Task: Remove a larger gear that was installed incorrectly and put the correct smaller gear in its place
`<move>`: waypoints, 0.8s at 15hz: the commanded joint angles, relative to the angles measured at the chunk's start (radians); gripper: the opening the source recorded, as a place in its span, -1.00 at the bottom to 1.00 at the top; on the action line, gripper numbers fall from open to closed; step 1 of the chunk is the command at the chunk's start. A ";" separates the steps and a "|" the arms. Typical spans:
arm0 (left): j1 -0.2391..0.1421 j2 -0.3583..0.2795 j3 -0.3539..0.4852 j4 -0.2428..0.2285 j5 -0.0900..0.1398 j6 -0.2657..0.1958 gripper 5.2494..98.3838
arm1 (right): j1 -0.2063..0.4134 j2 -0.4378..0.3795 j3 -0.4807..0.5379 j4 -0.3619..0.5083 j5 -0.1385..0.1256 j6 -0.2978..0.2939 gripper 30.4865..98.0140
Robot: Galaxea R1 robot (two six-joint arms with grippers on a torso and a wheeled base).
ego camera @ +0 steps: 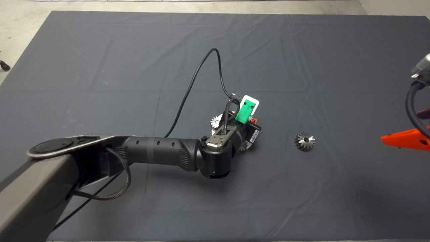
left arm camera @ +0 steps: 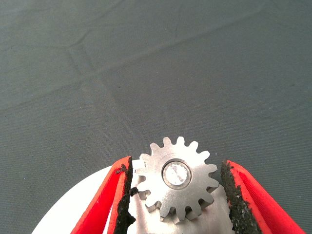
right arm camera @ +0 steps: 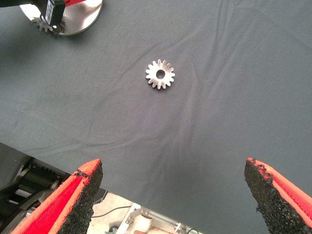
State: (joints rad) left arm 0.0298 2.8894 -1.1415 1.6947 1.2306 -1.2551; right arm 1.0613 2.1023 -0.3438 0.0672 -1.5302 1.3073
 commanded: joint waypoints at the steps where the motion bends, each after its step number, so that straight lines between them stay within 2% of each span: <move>1: -0.024 -0.013 0.117 -0.028 0.029 0.008 -0.17 | 0.016 0.000 0.005 0.026 -0.023 0.006 0.39; 2: -0.056 -0.026 0.172 -0.081 0.080 0.008 -0.17 | 0.016 0.000 0.005 0.026 -0.022 0.006 0.39; 3: -0.089 -0.038 0.250 -0.114 0.151 0.008 -0.12 | 0.016 0.000 0.005 0.026 -0.023 0.004 0.39; 4: -0.100 -0.050 0.316 -0.119 0.210 0.008 -0.07 | 0.016 0.000 0.005 0.026 -0.022 0.006 0.39; 5: -0.122 -0.061 0.390 -0.132 0.281 0.010 -0.07 | 0.016 0.002 0.005 0.026 -0.024 0.004 0.39; 6: -0.160 -0.073 0.459 -0.170 0.339 0.011 -0.07 | 0.016 0.002 0.005 0.026 -0.022 0.006 0.39; 7: -0.201 -0.087 0.496 -0.235 0.351 0.010 0.01 | 0.016 0.002 0.005 0.026 -0.024 0.005 0.39; 8: -0.238 -0.095 0.497 -0.296 0.349 0.008 0.03 | 0.016 0.002 0.004 0.026 -0.022 0.006 0.39; 9: -0.273 -0.109 0.499 -0.381 0.349 -0.001 0.03 | 0.016 0.000 0.004 0.026 -0.024 0.006 0.39; 10: -0.295 -0.135 0.509 -0.494 0.349 -0.017 0.03 | 0.016 0.000 0.004 0.026 -0.024 0.006 0.39; 11: -0.304 -0.158 0.511 -0.577 0.349 -0.027 0.04 | 0.016 0.000 0.004 0.026 -0.024 0.006 0.39; 12: -0.326 -0.220 0.538 -0.700 0.347 -0.048 0.12 | 0.016 -0.001 0.004 0.026 -0.024 0.006 0.39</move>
State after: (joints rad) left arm -0.1813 2.7963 -0.6723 1.3514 1.5192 -1.2552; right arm 1.0613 2.1024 -0.3438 0.0672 -1.5302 1.3070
